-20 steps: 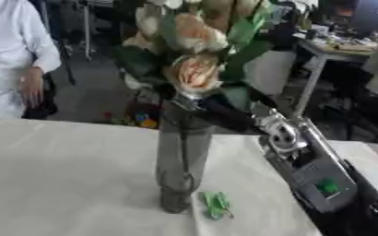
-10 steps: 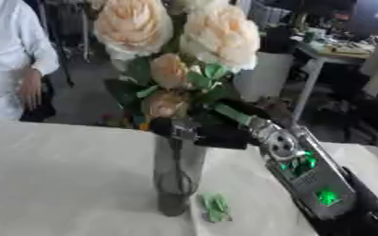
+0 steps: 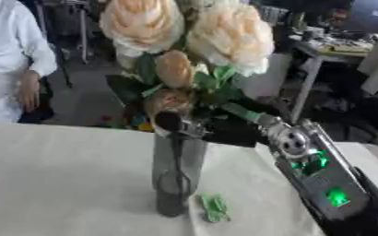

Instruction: Arrange flowers into the vase.

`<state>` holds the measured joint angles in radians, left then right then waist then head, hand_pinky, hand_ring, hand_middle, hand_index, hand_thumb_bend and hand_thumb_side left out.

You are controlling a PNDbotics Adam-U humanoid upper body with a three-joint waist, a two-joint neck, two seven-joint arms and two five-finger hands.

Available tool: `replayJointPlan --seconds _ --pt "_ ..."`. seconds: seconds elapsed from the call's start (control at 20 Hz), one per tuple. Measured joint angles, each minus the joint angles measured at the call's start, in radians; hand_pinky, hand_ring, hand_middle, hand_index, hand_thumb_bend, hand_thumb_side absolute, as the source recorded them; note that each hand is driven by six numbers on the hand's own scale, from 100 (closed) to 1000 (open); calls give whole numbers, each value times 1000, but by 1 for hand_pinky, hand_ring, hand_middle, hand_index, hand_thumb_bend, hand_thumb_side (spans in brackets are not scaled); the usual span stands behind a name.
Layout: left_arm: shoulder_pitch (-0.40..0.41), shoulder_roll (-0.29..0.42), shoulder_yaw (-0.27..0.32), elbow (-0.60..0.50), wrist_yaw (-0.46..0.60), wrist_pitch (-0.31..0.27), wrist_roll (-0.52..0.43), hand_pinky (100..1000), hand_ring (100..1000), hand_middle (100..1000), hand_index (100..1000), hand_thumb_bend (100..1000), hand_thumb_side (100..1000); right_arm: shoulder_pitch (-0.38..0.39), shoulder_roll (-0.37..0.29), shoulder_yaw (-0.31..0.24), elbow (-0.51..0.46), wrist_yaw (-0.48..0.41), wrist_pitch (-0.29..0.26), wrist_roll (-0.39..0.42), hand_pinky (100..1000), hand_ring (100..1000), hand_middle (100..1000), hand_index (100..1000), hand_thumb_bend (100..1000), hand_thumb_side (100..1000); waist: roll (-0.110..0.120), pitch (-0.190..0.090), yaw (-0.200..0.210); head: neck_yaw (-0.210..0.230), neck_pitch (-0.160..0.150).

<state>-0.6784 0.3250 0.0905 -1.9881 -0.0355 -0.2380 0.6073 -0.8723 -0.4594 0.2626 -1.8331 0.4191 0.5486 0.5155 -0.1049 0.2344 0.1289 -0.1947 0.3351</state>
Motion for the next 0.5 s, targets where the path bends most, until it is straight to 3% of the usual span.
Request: replayJointPlan --seconds 0.5 --pt "0 0 0 0 0 0 0 889 902 863 963 100 1000 2 0 -4 -23 38 7 -27 921 979 891 1000 793 895 6 3 -1 -2 -5"
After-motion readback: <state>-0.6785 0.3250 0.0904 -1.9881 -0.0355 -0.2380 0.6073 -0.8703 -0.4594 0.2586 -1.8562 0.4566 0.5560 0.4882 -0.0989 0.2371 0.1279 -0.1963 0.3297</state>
